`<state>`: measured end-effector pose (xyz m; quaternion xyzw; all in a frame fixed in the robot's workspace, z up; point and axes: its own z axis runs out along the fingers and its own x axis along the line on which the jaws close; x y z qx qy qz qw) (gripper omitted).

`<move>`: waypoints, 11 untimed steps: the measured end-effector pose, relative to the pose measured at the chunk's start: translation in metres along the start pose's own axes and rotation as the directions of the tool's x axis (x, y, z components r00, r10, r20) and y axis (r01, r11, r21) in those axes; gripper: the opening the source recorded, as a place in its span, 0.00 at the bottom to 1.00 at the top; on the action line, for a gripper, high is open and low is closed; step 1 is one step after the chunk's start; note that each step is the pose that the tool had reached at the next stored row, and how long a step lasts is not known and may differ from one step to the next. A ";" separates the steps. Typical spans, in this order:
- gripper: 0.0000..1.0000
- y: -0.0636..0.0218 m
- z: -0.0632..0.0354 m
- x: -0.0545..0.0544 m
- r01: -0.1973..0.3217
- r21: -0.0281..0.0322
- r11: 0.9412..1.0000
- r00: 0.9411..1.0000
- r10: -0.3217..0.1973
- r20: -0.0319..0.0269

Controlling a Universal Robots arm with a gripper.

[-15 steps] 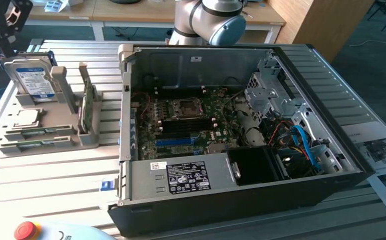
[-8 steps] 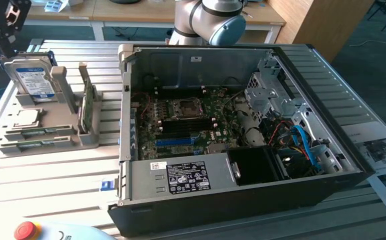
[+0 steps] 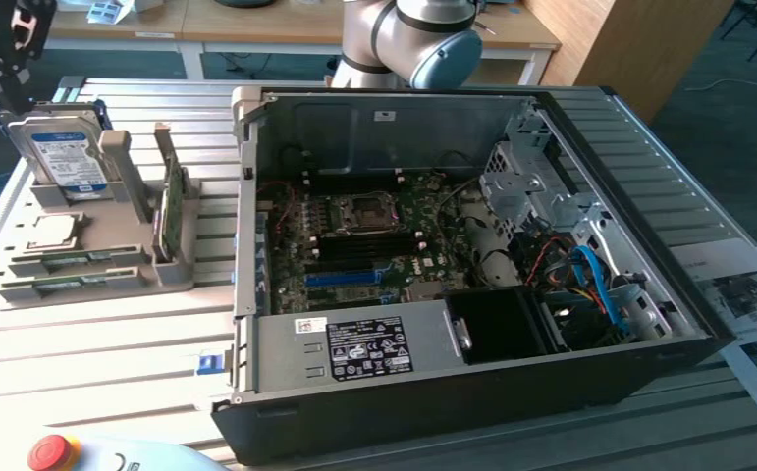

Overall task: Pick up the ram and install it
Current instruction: 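Pick up the ram and move it above insertion slot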

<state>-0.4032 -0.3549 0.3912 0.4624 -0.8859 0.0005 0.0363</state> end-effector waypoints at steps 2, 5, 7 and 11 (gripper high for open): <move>0.10 0.0000 0.0000 0.000 0.038 0.002 0.999 0.999 -0.038 -0.001; 0.10 0.0000 0.0001 0.000 0.091 0.006 0.996 0.996 -0.091 -0.003; 0.10 0.0000 0.0000 0.000 0.127 0.008 0.992 0.992 -0.127 -0.005; 0.10 0.0000 0.0000 0.000 0.200 0.012 0.980 0.980 -0.200 -0.008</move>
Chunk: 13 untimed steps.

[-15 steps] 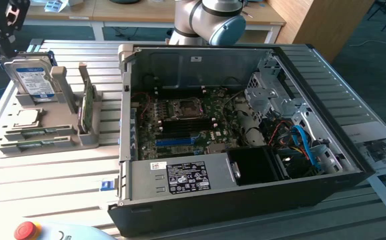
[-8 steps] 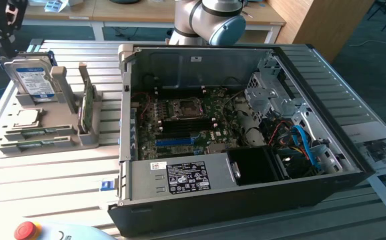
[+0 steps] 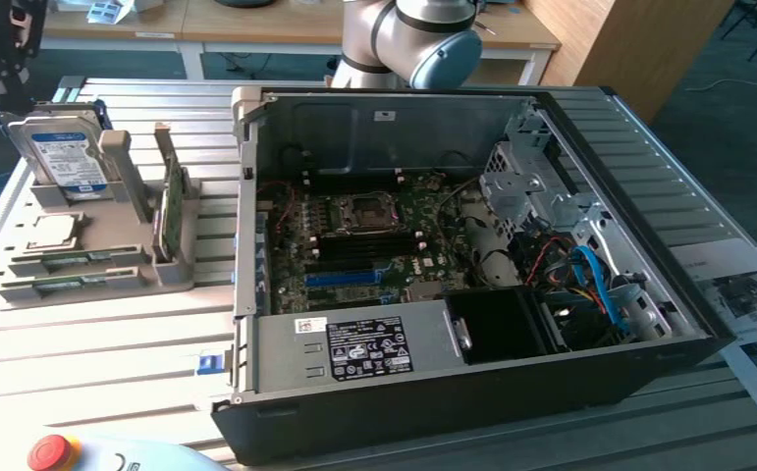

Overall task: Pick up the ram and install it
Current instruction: 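Pick up the ram and move it above insertion slot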

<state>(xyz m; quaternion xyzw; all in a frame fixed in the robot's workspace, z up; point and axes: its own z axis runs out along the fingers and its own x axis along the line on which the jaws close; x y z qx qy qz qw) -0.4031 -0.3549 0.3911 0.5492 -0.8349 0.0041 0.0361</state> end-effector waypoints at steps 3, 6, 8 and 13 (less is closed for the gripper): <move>0.10 0.0000 0.0001 0.000 0.054 0.004 0.999 0.999 -0.054 -0.002; 0.10 0.0000 0.0000 0.000 0.109 0.007 0.994 0.994 -0.109 -0.004; 0.10 0.0000 0.0000 0.000 0.144 0.009 0.990 0.990 -0.144 -0.005; 0.10 0.0000 0.0000 0.000 0.230 0.014 0.973 0.973 -0.230 -0.009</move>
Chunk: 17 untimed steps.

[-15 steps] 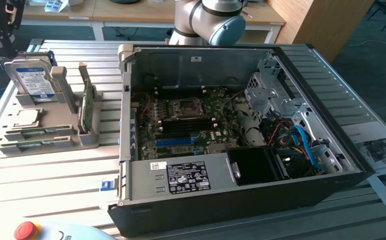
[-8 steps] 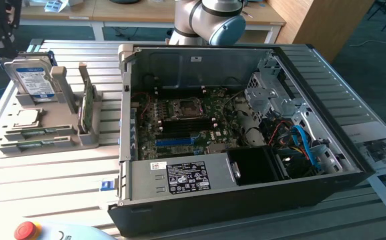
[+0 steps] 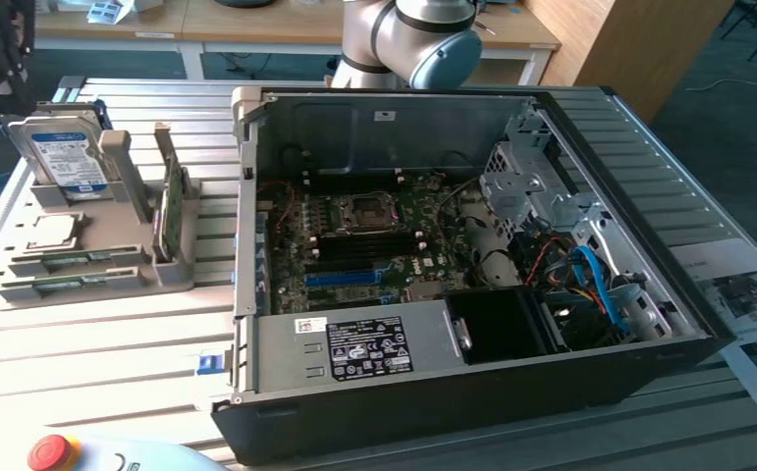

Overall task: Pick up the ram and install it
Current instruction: 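Pick up the ram and move it above insertion slot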

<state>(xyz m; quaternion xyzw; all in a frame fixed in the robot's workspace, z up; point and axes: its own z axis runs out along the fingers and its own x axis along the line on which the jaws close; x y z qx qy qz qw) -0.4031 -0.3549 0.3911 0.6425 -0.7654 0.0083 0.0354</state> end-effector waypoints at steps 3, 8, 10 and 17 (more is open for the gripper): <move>0.10 0.0000 0.0000 0.000 0.049 0.003 0.999 0.999 -0.049 -0.002; 0.10 0.0000 0.0000 0.000 0.120 0.008 0.993 0.993 -0.120 -0.004; 0.10 0.0000 0.0000 0.000 0.142 0.009 0.990 0.990 -0.142 -0.005; 0.10 0.0000 0.0001 0.000 0.151 0.009 0.989 0.989 -0.151 -0.006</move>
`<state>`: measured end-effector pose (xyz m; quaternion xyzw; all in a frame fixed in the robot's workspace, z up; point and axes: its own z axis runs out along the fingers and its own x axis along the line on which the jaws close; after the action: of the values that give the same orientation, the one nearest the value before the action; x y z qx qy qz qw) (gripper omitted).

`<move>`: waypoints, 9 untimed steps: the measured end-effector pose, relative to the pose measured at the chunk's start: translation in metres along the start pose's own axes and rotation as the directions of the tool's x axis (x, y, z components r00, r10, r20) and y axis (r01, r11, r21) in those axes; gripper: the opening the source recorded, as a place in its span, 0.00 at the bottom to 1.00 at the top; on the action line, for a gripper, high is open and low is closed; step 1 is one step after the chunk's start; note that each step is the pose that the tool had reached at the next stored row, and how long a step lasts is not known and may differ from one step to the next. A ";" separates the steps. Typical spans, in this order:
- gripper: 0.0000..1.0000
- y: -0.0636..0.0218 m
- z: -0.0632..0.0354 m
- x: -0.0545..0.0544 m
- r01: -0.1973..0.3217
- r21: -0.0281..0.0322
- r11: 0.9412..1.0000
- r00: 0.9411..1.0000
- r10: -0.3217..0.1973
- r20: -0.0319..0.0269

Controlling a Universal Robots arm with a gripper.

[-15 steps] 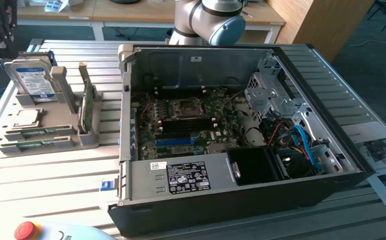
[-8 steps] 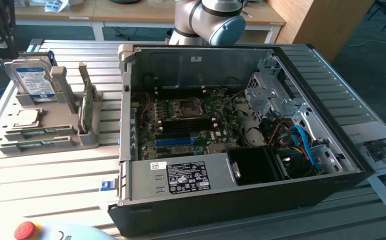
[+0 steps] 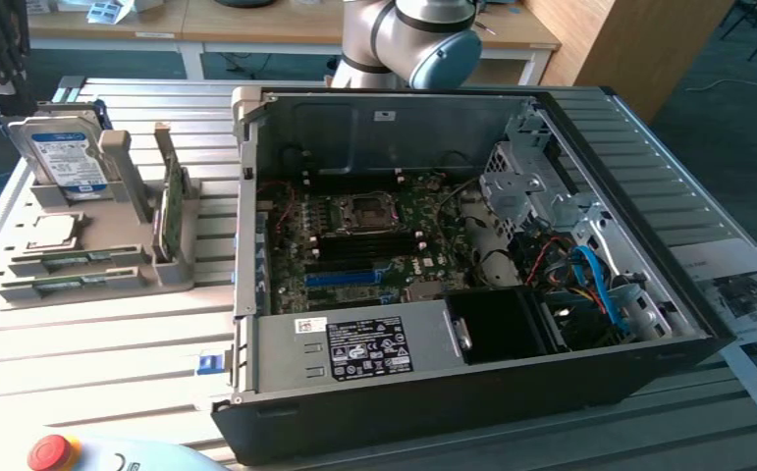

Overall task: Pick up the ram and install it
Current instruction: 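Pick up the ram and move it above insertion slot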

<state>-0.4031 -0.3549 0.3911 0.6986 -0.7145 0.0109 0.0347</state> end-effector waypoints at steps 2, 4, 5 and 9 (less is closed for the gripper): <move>0.10 -0.0001 0.0000 0.000 0.008 0.001 1.000 1.000 -0.008 0.000; 0.10 -0.0003 0.0000 0.000 0.011 0.001 1.000 1.000 -0.011 0.000; 0.10 -0.0003 0.0000 0.000 0.011 0.001 1.000 1.000 -0.011 0.000; 0.10 -0.0003 0.0000 0.000 0.011 0.001 1.000 1.000 -0.011 0.000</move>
<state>-0.4029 -0.3549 0.3911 0.7026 -0.7107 0.0111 0.0346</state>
